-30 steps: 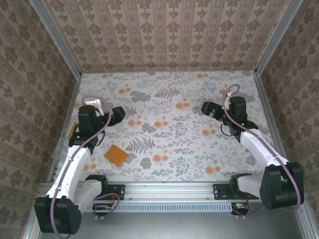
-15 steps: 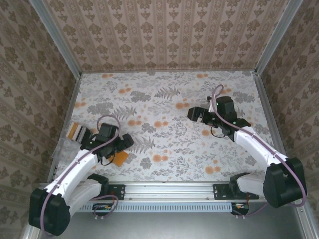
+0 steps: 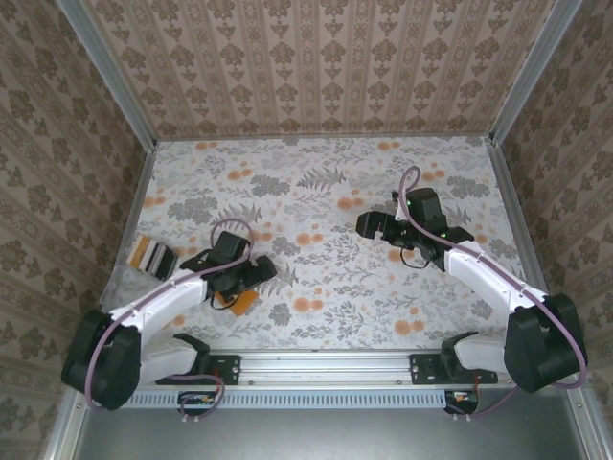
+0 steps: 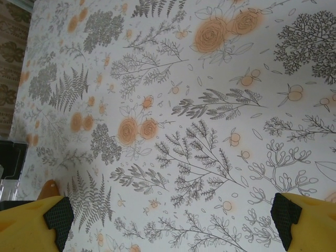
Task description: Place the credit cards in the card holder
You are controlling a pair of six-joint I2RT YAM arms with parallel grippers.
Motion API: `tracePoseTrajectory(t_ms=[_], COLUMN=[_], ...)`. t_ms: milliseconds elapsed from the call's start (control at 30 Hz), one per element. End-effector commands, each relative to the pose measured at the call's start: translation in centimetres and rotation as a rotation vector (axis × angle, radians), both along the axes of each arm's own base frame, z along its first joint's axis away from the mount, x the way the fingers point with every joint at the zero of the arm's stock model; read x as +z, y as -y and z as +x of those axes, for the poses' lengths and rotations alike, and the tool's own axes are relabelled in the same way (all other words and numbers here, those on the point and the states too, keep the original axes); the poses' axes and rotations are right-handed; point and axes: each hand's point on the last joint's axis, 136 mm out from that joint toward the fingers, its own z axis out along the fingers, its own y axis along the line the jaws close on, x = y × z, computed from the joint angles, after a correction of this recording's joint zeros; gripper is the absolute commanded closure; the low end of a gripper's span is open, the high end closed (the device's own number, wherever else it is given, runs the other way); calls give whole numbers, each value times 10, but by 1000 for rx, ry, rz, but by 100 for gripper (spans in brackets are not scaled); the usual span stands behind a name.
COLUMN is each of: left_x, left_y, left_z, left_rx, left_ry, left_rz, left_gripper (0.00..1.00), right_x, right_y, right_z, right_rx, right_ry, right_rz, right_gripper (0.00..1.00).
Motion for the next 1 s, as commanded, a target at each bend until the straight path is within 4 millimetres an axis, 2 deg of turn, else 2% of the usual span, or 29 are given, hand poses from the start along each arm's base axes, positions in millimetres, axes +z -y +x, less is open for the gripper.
tracePoseTrajectory(t_ms=[0,267,367,433,533,633,767,900,967], left_x=[-5,6,21,33,53,63,62,57,50], left_y=[33,109,129,132,122,94,63,52,52], left_z=[7,30,39,45,54,67,86,101,102], left_rx=[-28,-177,-209,-215,-217,-186,-168,-189,-209], left_ry=[-24,18,59,94,153,192,188,193,157], left_rz=[-77,-141,-177,-188,-166,-130,-143,-156,-164], left_gripper=[0,0,0,0,0,0,0,0,0], right_x=[3,1,-1,0,3,2,-3,-13,-18], right_y=[6,23,25,24,16,-1,-32,-65,-78], right_z=[-3,-18,-24,-27,-31,-34,-37,-43,-45], right_rx=[-25,-67,-70,-67,-41,2,71,144,169], right_ry=[-20,-21,-30,-32,-25,-23,-41,-62,-72], right_rz=[-39,-97,-98,-86,-36,28,56,35,31], right_gripper=[0,0,0,1,6,13,17,18,19])
